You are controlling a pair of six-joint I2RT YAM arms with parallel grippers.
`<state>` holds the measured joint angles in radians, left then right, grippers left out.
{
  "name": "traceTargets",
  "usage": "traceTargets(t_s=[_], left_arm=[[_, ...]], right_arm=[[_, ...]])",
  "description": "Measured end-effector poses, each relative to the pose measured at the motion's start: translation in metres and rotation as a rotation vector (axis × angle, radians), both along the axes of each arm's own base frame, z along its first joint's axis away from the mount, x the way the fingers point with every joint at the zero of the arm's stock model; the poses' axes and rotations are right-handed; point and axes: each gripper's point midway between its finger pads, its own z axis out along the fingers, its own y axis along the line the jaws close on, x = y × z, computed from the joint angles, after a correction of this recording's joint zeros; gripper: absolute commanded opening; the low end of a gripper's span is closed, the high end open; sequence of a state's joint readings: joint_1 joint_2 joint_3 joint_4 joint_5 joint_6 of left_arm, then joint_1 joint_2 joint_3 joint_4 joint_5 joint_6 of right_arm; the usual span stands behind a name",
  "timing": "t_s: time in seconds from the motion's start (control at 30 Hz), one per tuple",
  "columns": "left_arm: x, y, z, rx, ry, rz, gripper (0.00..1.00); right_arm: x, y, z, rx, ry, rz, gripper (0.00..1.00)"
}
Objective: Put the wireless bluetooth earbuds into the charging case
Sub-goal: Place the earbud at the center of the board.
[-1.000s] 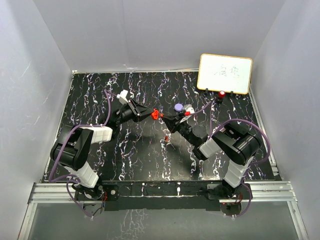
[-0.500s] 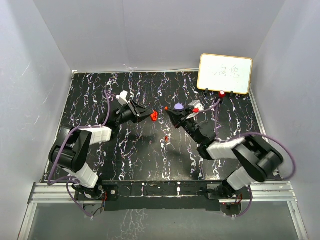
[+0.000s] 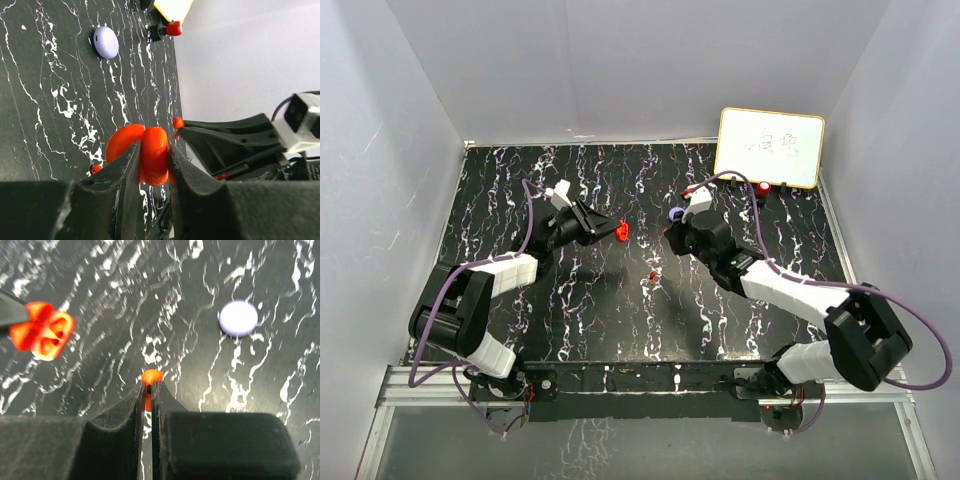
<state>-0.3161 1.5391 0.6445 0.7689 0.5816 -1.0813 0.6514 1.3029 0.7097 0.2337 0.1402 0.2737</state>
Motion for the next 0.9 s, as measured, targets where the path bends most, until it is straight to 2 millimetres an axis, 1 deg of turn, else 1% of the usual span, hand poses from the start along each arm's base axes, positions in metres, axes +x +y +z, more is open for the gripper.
traceTargets(t_s=[0.1,0.2,0.33,0.43,0.57,0.9], left_arm=[[0.000,0.000,-0.002,0.006,0.003,-0.001,0.00],[-0.001,0.001,-0.003,0.012,0.005,0.000,0.00],[0.000,0.001,-0.004,0.017,0.005,0.002,0.00],[0.000,0.001,-0.005,0.019,0.002,0.002,0.00],[0.000,0.001,-0.005,0.021,-0.001,0.002,0.00],[0.000,0.001,-0.004,0.020,-0.003,0.002,0.00]], right_arm=[[-0.005,-0.003,-0.033,-0.073,0.128,-0.007,0.00],[-0.010,-0.005,-0.054,-0.125,0.215,-0.009,0.00],[-0.012,-0.004,-0.075,-0.172,0.303,-0.012,0.00],[-0.016,-0.006,-0.087,-0.200,0.358,-0.015,0.00],[-0.021,-0.008,-0.098,-0.221,0.404,-0.020,0.00],[-0.028,-0.014,-0.119,-0.267,0.468,-0.026,0.00]])
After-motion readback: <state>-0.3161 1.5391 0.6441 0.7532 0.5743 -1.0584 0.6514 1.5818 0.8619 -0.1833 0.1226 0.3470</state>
